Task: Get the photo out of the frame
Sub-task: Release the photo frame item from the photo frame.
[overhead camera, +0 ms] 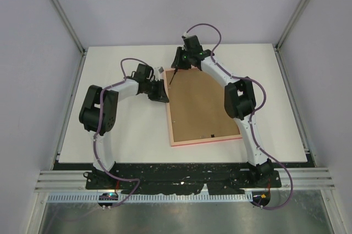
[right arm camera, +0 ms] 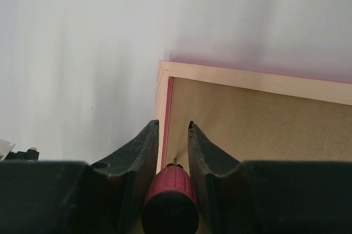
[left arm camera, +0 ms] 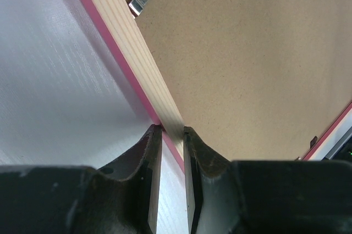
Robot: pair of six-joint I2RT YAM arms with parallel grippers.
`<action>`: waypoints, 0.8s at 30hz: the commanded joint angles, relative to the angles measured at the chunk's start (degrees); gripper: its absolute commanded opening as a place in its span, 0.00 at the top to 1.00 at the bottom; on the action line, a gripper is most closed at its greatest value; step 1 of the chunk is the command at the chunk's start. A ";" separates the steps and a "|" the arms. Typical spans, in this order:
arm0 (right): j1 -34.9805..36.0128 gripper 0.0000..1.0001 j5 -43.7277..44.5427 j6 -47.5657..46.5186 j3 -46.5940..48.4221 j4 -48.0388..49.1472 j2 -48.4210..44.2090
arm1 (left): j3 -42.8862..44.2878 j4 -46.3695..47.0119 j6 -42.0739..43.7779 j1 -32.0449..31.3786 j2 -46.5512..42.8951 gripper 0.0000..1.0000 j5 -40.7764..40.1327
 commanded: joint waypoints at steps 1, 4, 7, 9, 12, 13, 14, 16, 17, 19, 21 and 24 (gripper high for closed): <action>0.37 0.92 -1.25 1.00 2.88 0.18 -0.66 | -0.55 2.74 -0.60 0.44 0.75 0.75 0.52; 0.46 0.92 -2.83 1.35 2.00 0.09 -1.09 | -0.55 2.66 -0.69 0.44 0.92 0.76 0.70; 0.46 0.92 -3.63 1.44 0.51 0.09 -2.14 | -0.55 2.66 -0.77 0.44 0.92 0.75 0.70; 0.46 0.92 -3.89 1.26 -0.72 0.18 -2.85 | -0.55 2.66 -0.86 0.53 0.75 0.75 0.70; 0.46 0.92 -4.07 0.74 -2.65 0.36 -3.55 | -0.63 2.66 -0.95 0.44 0.66 0.76 0.52; 0.46 0.92 -4.33 0.73 -3.01 0.53 -3.73 | -0.63 2.66 -0.95 0.61 0.57 0.76 0.43; 0.46 0.92 -4.42 0.65 -3.62 0.71 -3.82 | -0.55 2.66 -0.95 0.61 0.57 0.76 0.43; 0.46 0.92 -4.86 0.56 -4.33 0.88 -4.00 | -0.63 2.57 -1.04 0.70 0.66 0.75 0.26; 0.46 0.92 -5.21 0.47 -4.68 0.97 -4.17 | -0.63 2.57 -1.04 0.70 0.75 0.76 0.26; 0.46 0.92 -5.91 0.47 -4.86 0.97 -4.35 | -0.55 2.39 -1.04 0.61 0.83 0.76 -0.09; 0.46 0.92 -6.62 0.56 -5.38 0.89 -4.70 | -0.37 2.13 -1.13 0.70 0.92 0.76 -0.44; 0.46 0.92 -7.58 0.56 -6.00 1.06 -5.75 | -0.11 1.52 -1.13 0.70 1.27 0.76 -1.06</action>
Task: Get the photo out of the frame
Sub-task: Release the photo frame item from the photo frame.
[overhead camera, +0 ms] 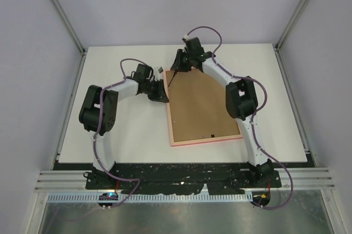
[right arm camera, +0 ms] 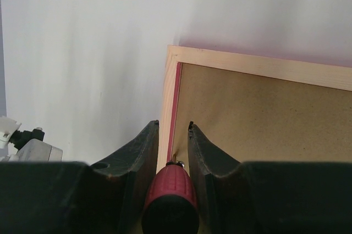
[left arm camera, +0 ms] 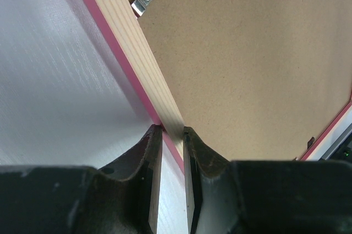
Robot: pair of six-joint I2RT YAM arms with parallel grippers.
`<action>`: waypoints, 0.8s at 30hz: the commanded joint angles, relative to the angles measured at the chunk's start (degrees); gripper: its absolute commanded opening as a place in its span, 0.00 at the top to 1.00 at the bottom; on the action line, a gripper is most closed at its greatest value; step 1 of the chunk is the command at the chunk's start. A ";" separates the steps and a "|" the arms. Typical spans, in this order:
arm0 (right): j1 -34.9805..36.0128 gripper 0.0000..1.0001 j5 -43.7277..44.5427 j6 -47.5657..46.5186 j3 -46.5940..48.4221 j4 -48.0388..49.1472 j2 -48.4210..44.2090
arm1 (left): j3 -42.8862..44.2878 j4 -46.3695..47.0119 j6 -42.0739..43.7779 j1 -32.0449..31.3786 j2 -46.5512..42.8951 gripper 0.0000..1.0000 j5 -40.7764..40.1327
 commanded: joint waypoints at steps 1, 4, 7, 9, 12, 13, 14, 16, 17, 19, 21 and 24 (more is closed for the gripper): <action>0.70 0.92 -2.95 -0.58 -1.98 -1.17 -4.40 | 0.20 1.21 -0.12 0.35 1.23 0.76 -1.54; 0.70 0.92 -2.95 -1.10 -2.94 -0.73 -5.54 | 0.29 0.94 -0.21 0.35 1.23 0.76 -1.81; 0.70 0.92 -2.78 -1.72 -4.79 -0.11 -6.51 | 0.46 0.59 -0.30 0.35 1.23 0.75 -2.07; 0.70 0.92 -3.13 -2.07 -6.10 0.76 -7.21 | 0.55 0.42 -0.39 0.35 1.23 0.75 -2.42; 0.70 0.92 -3.57 -2.42 -7.43 1.29 -8.09 | 0.81 -0.02 -0.56 0.35 1.32 0.76 -2.86; 0.70 0.92 -3.83 -2.51 -7.95 1.64 -8.35 | 0.99 -0.02 -0.56 0.35 1.23 0.76 -2.95; 0.70 0.92 -4.01 -2.51 -8.31 1.73 -8.53 | 0.90 -0.11 -0.56 0.35 1.23 0.76 -3.04; 0.70 0.92 -4.44 -2.86 -8.48 1.91 -8.62 | 0.90 -0.20 -0.56 0.35 1.14 0.76 -3.21; 0.70 0.92 -4.62 -3.21 -8.57 1.82 -8.79 | 0.90 -0.20 -0.56 0.35 1.14 0.76 -3.21; 0.70 0.92 -4.88 -3.57 -8.57 1.82 -8.88 | 0.99 -0.29 -0.47 0.35 1.14 0.76 -3.39; 0.70 0.92 -4.89 -3.83 -8.84 1.82 -9.06 | 0.90 -0.29 -0.65 0.35 1.14 0.76 -3.30; 0.79 0.92 -4.27 -4.80 -9.36 1.82 -9.50 | 1.08 -0.38 -0.65 0.26 1.14 0.76 -3.48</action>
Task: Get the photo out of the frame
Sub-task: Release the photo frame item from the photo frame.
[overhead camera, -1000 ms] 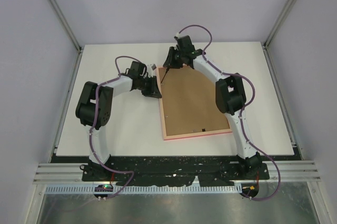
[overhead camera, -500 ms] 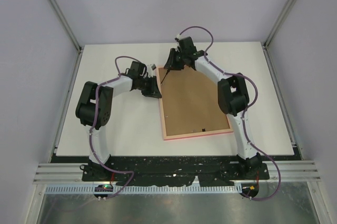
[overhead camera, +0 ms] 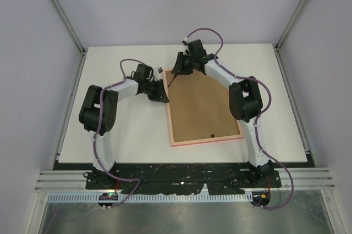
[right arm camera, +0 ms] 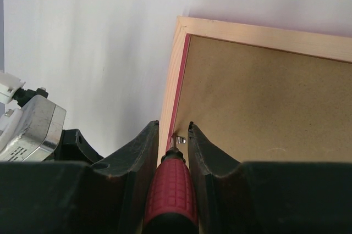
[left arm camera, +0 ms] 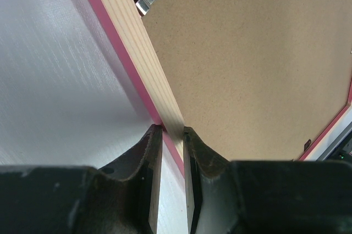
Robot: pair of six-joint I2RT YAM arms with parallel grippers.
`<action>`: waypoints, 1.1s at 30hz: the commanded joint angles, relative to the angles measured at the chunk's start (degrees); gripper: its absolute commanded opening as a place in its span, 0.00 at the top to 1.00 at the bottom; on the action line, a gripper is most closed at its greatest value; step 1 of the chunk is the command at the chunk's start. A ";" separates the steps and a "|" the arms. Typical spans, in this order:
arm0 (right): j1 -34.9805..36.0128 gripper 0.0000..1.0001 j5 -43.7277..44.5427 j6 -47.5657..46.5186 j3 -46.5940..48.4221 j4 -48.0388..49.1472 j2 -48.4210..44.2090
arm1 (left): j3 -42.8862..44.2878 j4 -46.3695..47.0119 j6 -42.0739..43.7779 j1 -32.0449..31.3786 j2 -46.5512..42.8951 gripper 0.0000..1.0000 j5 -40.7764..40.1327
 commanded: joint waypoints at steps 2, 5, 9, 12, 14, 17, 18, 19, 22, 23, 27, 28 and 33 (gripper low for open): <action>1.05 0.92 -0.77 -2.90 -1.15 -1.17 -4.43 | 1.08 -0.33 0.60 0.26 1.08 0.76 -3.06; 1.32 0.92 -1.03 -4.13 -1.15 -2.14 -4.34 | 1.16 -0.60 0.51 0.26 0.99 0.76 -3.50; 1.67 0.92 -1.82 -4.83 -1.06 -3.72 -4.86 | 1.25 -0.77 0.51 0.18 0.99 0.76 -3.85; 1.58 0.92 -3.05 -5.45 -0.97 -4.51 -5.39 | 1.52 -1.21 0.42 0.09 1.08 0.76 -4.12; 1.84 0.92 -3.14 -5.89 -0.97 -4.86 -5.66 | 1.78 -1.74 0.60 -0.09 1.08 0.76 -4.47; 2.02 0.92 -3.32 -6.59 -0.71 -5.57 -5.66 | 1.87 -1.83 0.68 -0.18 1.08 0.76 -4.82; 2.11 0.92 -3.32 -6.77 -0.62 -6.09 -5.66 | 1.96 -1.91 0.68 -0.26 0.99 0.76 -4.91; 2.11 0.92 -3.32 -6.94 -0.71 -6.18 -5.66 | 1.96 -2.00 0.68 -0.18 1.16 0.76 -4.91; 2.11 0.92 -3.15 -7.91 -0.62 -7.15 -5.48 | 2.04 -2.18 0.86 -0.18 0.90 0.76 -5.52; 2.28 0.92 -3.14 -8.17 -0.27 -7.76 -5.48 | 2.04 -2.27 0.95 -0.18 0.90 0.76 -5.61; 2.37 0.92 -2.88 -9.40 0.96 -9.61 -4.96 | 2.31 -2.62 0.86 -0.26 0.99 0.76 -5.70; 2.37 0.92 -2.79 -9.49 1.22 -9.87 -4.95 | 2.40 -2.70 0.86 -0.18 0.99 0.76 -5.70; 2.63 0.92 -2.44 -11.07 2.54 -11.46 -5.22 | 2.66 -3.14 0.86 -0.26 1.08 0.76 -5.87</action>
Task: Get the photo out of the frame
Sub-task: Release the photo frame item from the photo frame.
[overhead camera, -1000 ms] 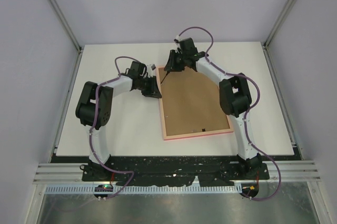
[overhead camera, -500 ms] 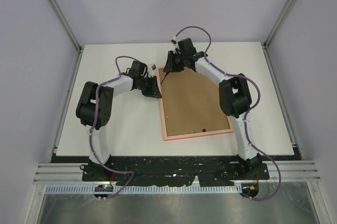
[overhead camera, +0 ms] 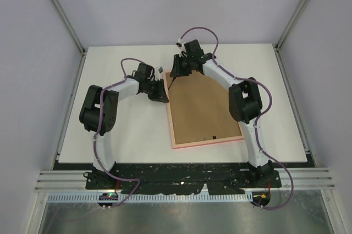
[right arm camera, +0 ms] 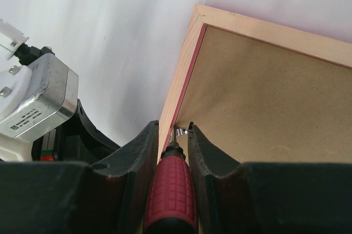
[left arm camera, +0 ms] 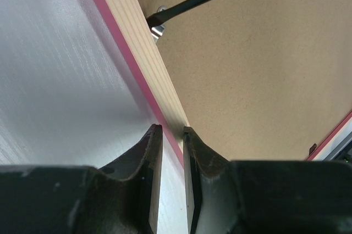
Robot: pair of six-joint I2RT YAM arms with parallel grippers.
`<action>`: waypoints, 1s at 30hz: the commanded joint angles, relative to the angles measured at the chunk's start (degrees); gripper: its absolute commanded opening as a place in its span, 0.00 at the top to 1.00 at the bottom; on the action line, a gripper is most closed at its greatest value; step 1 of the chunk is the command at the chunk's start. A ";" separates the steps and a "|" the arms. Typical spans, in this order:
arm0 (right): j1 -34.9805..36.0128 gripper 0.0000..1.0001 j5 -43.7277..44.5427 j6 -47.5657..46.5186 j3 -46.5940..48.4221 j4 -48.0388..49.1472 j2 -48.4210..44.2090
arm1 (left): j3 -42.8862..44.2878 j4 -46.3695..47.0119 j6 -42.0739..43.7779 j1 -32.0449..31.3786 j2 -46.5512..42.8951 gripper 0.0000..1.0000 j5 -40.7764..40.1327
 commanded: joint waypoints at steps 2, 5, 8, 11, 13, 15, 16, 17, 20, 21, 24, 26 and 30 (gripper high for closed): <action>1.32 0.92 -0.82 -3.66 2.13 -7.35 -4.06 | 1.44 -1.11 0.82 0.17 1.08 0.75 -3.97; 1.50 0.92 -0.21 -4.02 2.04 -7.70 -4.15 | 1.61 -1.29 0.82 0.17 1.16 0.74 -4.06; 1.50 0.92 0.23 -3.85 2.39 -7.70 -3.89 | 1.79 -1.46 0.82 0.17 1.25 0.72 -4.06; 1.50 0.92 0.67 -3.58 3.71 -7.70 -3.01 | 2.31 -1.46 0.73 0.09 1.51 0.69 -2.75; 1.50 0.92 0.76 -3.41 4.50 -7.70 -2.39 | 2.40 -1.29 0.64 -0.09 1.69 0.68 -1.43; 1.50 0.92 0.85 -3.32 5.11 -7.62 -2.04 | 2.32 -0.85 0.64 -0.35 1.69 0.67 -0.38; 1.50 0.92 1.02 -3.14 5.64 -7.70 -1.86 | 2.14 -0.50 0.64 -0.61 1.52 0.66 0.33; 1.59 0.92 1.20 -2.97 5.82 -7.53 -1.52 | 2.05 -0.24 0.64 -0.70 1.43 0.66 1.20; 1.50 0.92 1.55 -2.70 6.61 -7.26 -0.81 | 1.96 0.29 0.55 -1.32 1.16 0.64 2.35; 1.50 0.92 1.55 -2.44 6.79 -7.00 -0.72 | 1.96 0.29 0.47 -1.41 1.16 0.64 2.62; 1.50 0.92 1.38 -1.91 7.40 -6.83 -0.19 | 1.96 0.21 0.38 -1.93 1.16 0.62 2.79; 1.50 0.92 1.29 -1.56 7.58 -6.56 -0.02 | 1.96 0.21 0.38 -2.20 1.25 0.61 2.71; 1.50 0.92 1.90 -1.65 7.93 -6.21 0.42 | 2.31 -0.41 0.38 -2.81 2.04 0.61 1.48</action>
